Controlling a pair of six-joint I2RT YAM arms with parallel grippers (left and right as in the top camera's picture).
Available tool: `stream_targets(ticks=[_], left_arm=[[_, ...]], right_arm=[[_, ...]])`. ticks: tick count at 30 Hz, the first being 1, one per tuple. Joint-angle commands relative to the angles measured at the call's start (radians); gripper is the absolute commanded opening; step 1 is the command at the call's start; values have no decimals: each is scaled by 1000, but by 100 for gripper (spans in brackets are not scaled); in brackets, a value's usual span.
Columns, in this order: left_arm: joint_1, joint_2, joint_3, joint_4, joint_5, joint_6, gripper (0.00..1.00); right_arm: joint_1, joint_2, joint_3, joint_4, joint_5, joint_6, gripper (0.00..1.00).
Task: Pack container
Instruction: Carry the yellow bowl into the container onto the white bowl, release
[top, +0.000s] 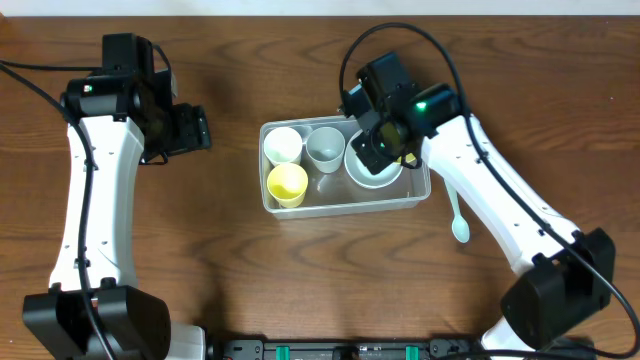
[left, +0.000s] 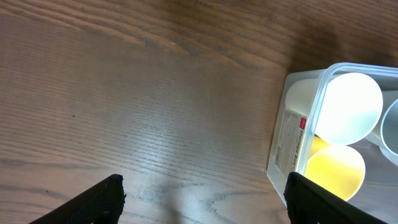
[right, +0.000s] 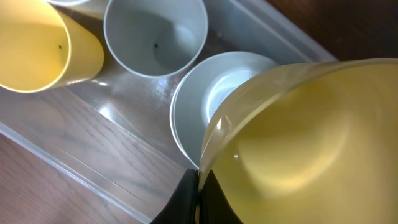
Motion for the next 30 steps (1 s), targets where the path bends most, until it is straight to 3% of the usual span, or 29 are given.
stream_targets(ticks=[1,2,3,4,5,7,18,21,28,30], left_arm=[[3,-18,-5,-3,-1,-9,83],[2,-18,-5,-3,-1,-9,83],[3,-18,-5,-3,-1,-9,83],[2,-18,-5,-3,-1,-9,83],[3,-18,-5,-3,-1,-9,83],[2,-18,-5,-3,-1,-9,83],[2,-18,-5,-7,-1,-9,83],[2,-18,-5,-7,-1,-9,83],[3,-18,-5,-11,-1,-8,83],[3,-18,-5,-13,-1,-9,83]], right_arm=[[20,5,-4,-2,15,-33,1],[23,5,-4,-3,16,-36,3],[24,5,-4,-5,16,-36,15],[24,5,-4,-8,16,-36,50],[24,5,-4,-9,16,-36,67],[24,5,-4,-11,16,-35,82],[23,5,-4,-14,21,-35,75],[18,5,-4,-5,77,32,77],[-87,-82,28,12,256,252,88],[-167,-130,46,16,255,295,99]])
